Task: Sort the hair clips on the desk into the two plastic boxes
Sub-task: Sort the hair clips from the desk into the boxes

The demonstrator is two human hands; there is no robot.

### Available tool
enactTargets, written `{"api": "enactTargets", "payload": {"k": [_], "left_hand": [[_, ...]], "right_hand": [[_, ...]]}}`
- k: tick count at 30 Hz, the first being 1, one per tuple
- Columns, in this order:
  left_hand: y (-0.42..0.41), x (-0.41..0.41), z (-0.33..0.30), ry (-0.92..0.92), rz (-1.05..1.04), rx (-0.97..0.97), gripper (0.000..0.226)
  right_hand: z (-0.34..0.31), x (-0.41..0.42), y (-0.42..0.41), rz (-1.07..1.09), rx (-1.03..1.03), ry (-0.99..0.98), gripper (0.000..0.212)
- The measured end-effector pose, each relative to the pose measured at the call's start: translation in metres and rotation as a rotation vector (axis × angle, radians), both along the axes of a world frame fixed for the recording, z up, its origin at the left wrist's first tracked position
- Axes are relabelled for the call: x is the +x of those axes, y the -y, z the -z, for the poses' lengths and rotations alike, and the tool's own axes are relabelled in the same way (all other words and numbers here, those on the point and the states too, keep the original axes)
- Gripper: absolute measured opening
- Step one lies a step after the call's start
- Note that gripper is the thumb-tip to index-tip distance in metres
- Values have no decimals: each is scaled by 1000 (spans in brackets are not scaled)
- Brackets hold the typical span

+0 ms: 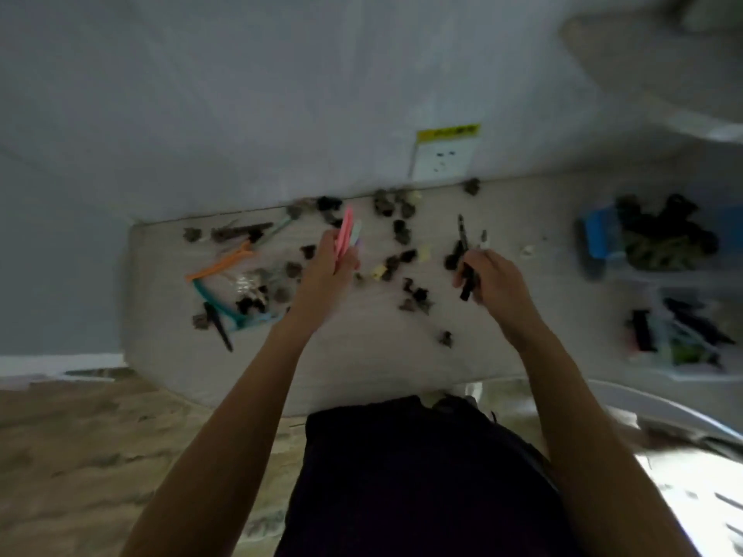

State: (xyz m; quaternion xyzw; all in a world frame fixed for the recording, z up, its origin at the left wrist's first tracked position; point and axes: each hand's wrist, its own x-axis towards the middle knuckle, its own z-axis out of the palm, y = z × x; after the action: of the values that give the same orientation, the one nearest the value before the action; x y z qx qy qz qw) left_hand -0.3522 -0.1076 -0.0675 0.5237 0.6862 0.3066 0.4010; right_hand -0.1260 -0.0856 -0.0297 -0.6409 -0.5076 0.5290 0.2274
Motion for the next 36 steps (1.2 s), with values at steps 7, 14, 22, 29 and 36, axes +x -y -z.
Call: {"api": "enactTargets", "payload": {"k": [7, 14, 22, 29, 36], "left_hand": [[-1, 165, -9, 11, 445, 72, 22], [5, 286, -17, -21, 582, 149, 29], [-4, 367, -41, -173, 631, 138, 31], [-23, 436, -29, -383, 803, 190, 45], [-20, 429, -18, -192, 714, 287, 30]], "right_hand": [[-37, 206, 49, 132, 159, 470, 23], [-20, 316, 34, -378, 152, 1019, 35], [19, 343, 34, -554, 214, 810, 57], [7, 359, 72, -189, 329, 814, 25], [8, 356, 75, -137, 358, 799, 21]]}}
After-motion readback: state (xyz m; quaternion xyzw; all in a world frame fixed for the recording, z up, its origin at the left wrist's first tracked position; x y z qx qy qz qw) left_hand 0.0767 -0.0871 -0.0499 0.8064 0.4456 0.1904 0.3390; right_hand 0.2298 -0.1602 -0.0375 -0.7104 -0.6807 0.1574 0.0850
